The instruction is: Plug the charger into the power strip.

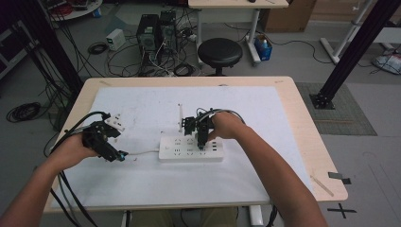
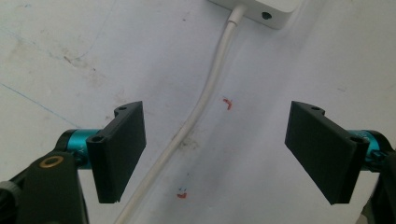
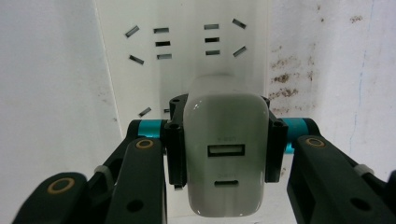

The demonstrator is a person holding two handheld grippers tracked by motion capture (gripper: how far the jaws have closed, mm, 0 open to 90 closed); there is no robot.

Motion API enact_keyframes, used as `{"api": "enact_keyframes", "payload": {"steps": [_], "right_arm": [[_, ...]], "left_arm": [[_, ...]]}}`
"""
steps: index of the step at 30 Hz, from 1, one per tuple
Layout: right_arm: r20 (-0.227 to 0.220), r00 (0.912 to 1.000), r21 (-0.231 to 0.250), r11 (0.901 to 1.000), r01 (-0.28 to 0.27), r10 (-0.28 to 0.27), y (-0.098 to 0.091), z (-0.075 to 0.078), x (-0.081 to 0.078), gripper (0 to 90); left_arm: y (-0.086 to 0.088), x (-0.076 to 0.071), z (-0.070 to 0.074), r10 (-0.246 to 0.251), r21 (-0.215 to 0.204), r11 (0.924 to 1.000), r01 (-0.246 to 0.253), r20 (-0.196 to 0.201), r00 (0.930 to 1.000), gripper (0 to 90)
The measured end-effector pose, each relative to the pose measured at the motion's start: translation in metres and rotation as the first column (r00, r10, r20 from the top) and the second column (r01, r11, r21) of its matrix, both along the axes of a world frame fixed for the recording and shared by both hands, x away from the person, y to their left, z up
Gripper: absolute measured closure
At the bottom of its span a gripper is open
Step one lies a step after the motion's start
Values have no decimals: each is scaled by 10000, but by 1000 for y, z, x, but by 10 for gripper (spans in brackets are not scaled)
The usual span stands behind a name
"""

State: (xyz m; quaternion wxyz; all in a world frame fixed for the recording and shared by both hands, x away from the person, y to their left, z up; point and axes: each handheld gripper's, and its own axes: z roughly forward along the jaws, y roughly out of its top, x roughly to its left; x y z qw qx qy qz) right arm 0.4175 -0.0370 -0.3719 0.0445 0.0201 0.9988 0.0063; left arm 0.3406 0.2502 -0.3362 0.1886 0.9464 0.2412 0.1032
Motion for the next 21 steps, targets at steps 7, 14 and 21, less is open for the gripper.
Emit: {"api": "enact_keyframes", "payload": {"steps": [7, 14, 21], "right_arm": [[-270, 9983, 249, 9984, 515, -508, -4, 2, 1, 541], [-391, 9912, 837, 9881, 1293, -1264, -16, 19, 5, 329], [-732, 9695, 1643, 9560, 2432, -2341, -37, 53, 4, 135]], "left_arm": [[2, 0, 0, -28, -111, 9999, 29, 61, 10000, 204], [7, 0, 4, 34, -212, 9998, -30, 188, 9998, 204], [6, -3, 4, -30, -285, 9996, 38, 268, 9996, 205]]}}
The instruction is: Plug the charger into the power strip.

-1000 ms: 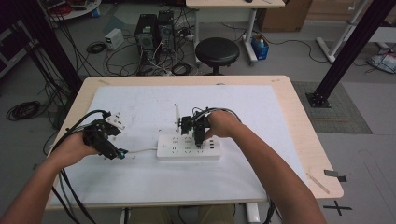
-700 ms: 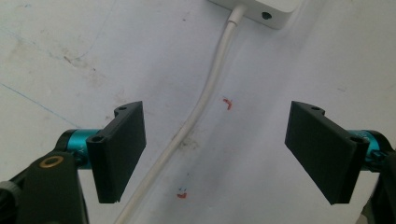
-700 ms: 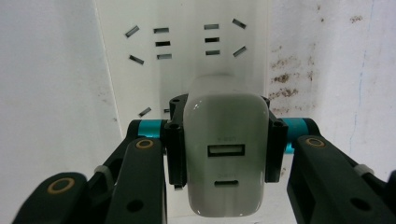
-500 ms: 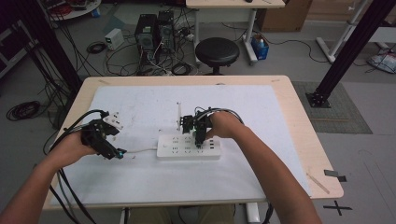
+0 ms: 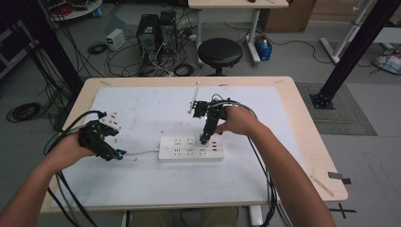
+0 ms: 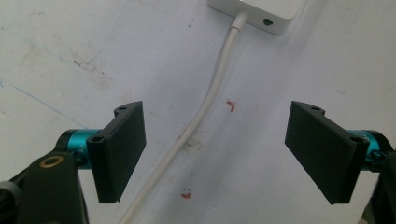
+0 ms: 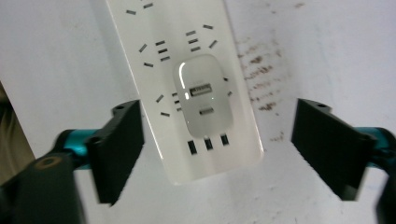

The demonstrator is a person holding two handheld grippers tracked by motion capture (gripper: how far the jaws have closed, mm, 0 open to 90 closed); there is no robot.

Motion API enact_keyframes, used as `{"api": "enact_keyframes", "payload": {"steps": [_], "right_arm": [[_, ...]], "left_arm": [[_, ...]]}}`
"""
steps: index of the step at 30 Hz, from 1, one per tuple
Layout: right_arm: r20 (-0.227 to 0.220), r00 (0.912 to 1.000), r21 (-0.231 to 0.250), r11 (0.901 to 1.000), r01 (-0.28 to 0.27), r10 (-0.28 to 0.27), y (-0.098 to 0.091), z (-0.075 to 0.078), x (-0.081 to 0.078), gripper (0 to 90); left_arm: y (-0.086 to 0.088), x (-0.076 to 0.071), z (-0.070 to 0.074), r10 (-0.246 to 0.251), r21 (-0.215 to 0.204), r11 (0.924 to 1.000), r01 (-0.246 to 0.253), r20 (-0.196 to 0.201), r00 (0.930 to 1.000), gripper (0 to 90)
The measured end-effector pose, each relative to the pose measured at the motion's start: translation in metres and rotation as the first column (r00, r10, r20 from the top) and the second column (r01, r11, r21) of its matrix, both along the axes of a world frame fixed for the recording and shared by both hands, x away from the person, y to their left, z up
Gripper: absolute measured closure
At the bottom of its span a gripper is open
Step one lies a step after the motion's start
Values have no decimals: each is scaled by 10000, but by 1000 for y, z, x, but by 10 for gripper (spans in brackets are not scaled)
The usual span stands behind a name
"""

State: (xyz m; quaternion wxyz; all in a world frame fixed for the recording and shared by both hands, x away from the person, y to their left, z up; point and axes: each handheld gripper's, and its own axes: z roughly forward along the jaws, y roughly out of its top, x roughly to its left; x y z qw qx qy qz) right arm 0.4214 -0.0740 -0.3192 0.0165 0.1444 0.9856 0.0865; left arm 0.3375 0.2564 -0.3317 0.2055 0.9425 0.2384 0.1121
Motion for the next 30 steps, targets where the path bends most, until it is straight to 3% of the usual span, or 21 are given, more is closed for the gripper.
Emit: {"api": "enact_keyframes", "payload": {"steps": [1, 3, 6, 8, 11, 12, 14, 18, 23, 30], "right_arm": [[-49, 10000, -41, 10000, 85, -85, -3, 3, -1, 128], [351, 9992, -3, 9999, 163, -163, -8, 8, -2, 128], [316, 9991, -249, 9993, 289, -281, -15, 12, -7, 128], [-200, 9997, -120, 9999, -121, 119, -19, 16, -12, 114], [570, 9984, -27, 10000, 60, -59, -21, 21, -15, 113], [634, 9979, -20, 9999, 167, -165, -22, 23, -15, 113], [853, 9949, -127, 9984, 557, -544, -24, 28, -16, 10], [798, 9921, 383, 9948, 945, -973, -36, 42, -17, 6], [896, 9858, 135, 9899, 1411, -1418, -52, 50, -25, 7], [667, 9880, 6, 9902, 1394, -1391, -74, 55, -37, 7]], "left_arm": [[0, 0, 0, -18, 3, 10000, 18, 16, 10000, 204], [-2, -1, 2, -58, -25, 10000, 58, 17, 10000, 204], [-5, -2, 3, -85, -25, 10000, 85, 46, 10000, 204], [-6, -3, 5, -157, 36, 9999, 156, 103, 9998, 204], [-7, -4, 8, -181, 49, 9998, 180, 134, 9997, 204], [-7, -4, 9, -193, 39, 9998, 193, 156, 9997, 204], [-7, -5, 11, -179, 41, 9998, 178, 181, 9997, 204], [-8, -6, 16, -250, 52, 9997, 249, 289, 9993, 204], [-10, -8, 23, -388, 100, 9992, 384, 407, 9984, 204], [-11, -12, 29, -480, 110, 9988, 475, 514, 9975, 204]]}}
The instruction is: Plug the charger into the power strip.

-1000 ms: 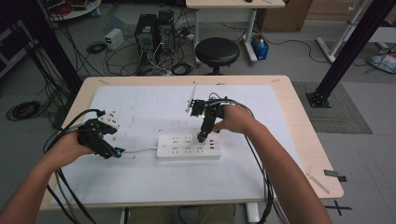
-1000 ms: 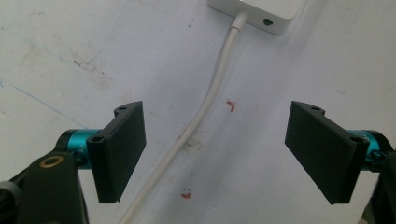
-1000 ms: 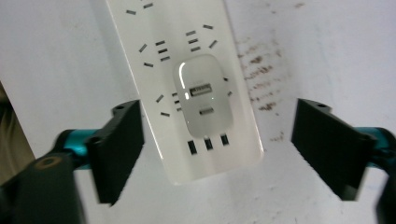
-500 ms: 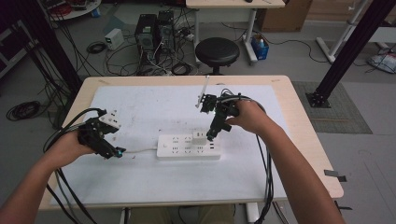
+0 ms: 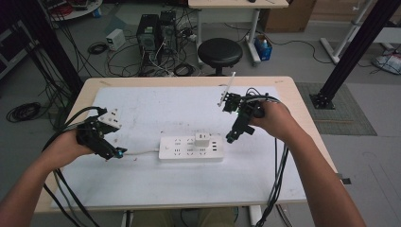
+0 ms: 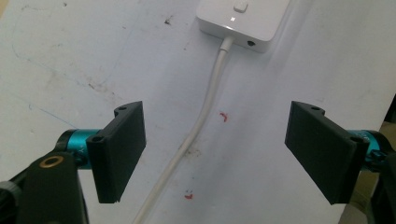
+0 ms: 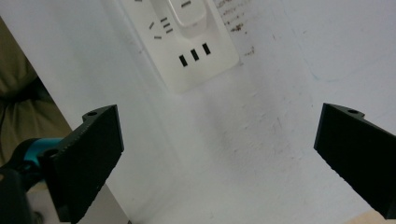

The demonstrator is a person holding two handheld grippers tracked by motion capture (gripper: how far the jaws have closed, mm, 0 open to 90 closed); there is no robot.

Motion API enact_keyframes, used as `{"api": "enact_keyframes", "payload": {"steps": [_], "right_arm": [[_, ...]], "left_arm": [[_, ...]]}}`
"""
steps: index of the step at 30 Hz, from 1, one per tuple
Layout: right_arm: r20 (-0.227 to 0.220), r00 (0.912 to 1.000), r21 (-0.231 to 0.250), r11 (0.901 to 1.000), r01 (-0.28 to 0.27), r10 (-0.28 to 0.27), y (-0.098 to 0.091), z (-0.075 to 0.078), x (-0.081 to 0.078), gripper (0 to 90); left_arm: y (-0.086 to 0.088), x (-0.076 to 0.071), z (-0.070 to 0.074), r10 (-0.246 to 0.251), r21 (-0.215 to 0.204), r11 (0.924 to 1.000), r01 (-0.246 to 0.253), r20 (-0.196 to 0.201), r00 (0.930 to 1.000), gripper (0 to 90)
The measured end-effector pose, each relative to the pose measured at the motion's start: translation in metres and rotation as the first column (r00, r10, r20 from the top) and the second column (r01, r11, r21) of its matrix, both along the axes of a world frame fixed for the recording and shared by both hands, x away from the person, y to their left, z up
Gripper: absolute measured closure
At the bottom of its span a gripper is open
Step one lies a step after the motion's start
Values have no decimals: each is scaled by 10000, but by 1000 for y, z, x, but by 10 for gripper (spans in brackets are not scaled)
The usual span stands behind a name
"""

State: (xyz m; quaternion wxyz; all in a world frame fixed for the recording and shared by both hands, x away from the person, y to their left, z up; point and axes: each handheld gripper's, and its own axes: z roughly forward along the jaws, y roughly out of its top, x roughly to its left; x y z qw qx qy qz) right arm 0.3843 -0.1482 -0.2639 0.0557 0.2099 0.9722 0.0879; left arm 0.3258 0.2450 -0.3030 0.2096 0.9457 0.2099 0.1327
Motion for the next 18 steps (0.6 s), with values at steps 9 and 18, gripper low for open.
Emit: {"api": "enact_keyframes", "payload": {"steps": [9, 18], "right_arm": [[-56, 9997, 268, 9993, 245, -244, -23, 6, -11, 7], [205, 9944, 432, 9937, 1030, -1040, -64, 1, -22, 8]], "left_arm": [[6, -3, 4, 64, 84, 9999, -65, 68, 10000, 205], [14, -2, 0, 323, -17, 9995, -323, 79, 9994, 204]]}}
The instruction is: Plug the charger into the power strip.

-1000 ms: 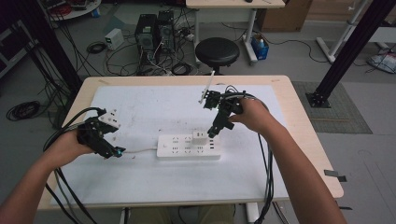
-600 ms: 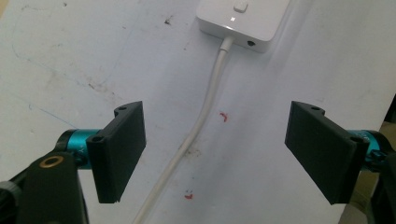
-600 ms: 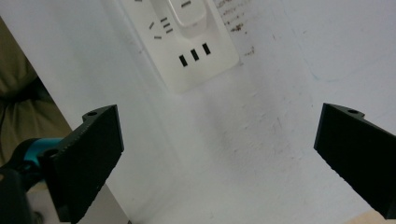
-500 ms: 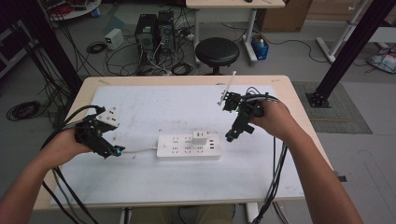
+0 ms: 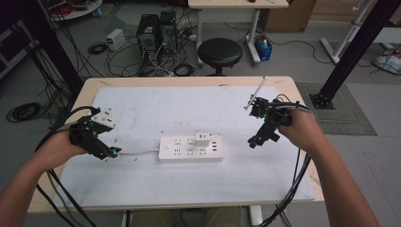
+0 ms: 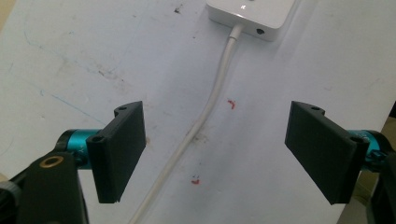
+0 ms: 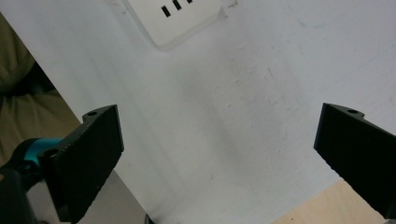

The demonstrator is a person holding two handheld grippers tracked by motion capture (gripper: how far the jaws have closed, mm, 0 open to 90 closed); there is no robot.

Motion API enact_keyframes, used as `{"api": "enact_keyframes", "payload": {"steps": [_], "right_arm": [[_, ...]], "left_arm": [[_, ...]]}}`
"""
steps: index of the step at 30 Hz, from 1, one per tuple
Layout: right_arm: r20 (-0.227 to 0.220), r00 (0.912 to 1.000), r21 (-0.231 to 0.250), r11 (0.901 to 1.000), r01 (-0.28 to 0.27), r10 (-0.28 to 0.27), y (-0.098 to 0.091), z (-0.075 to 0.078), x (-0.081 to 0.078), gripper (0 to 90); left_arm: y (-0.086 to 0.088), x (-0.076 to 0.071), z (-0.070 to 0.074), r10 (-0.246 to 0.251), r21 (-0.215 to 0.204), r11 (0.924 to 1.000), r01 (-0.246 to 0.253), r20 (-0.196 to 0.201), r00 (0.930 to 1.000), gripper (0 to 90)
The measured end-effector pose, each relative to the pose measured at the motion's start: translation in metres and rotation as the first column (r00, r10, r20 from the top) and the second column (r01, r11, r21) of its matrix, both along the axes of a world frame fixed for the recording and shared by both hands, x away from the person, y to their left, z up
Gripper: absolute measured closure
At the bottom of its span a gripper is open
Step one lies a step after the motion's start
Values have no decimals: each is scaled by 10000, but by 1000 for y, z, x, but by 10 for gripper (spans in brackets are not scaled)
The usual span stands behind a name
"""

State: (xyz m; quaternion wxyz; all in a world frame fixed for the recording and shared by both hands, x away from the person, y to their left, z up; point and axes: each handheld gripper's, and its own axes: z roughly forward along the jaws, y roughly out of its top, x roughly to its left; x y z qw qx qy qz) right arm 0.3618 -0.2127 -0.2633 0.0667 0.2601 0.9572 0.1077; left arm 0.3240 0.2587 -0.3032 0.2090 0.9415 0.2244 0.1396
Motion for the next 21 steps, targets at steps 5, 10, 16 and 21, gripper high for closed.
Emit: {"api": "enact_keyframes", "payload": {"steps": [5, 10, 16, 21], "right_arm": [[144, 9997, 120, 9997, 204, -206, -12, -10, -6, 8], [225, 9992, 192, 9993, 332, -337, -16, -15, -9, 8], [220, 9983, 452, 9976, 531, -542, -23, -23, -11, 8], [233, 9977, 499, 9968, 631, -643, -25, -25, -13, 8]], "left_arm": [[0, -1, -5, 65, -50, 10000, -65, -40, 10000, 204], [0, -1, -3, 160, -139, 9998, -160, 36, 9999, 205], [-1, 0, -2, 159, -102, 9998, -159, 46, 9999, 204], [-1, 0, -2, 161, -165, 9997, -159, 64, 9999, 204]]}}
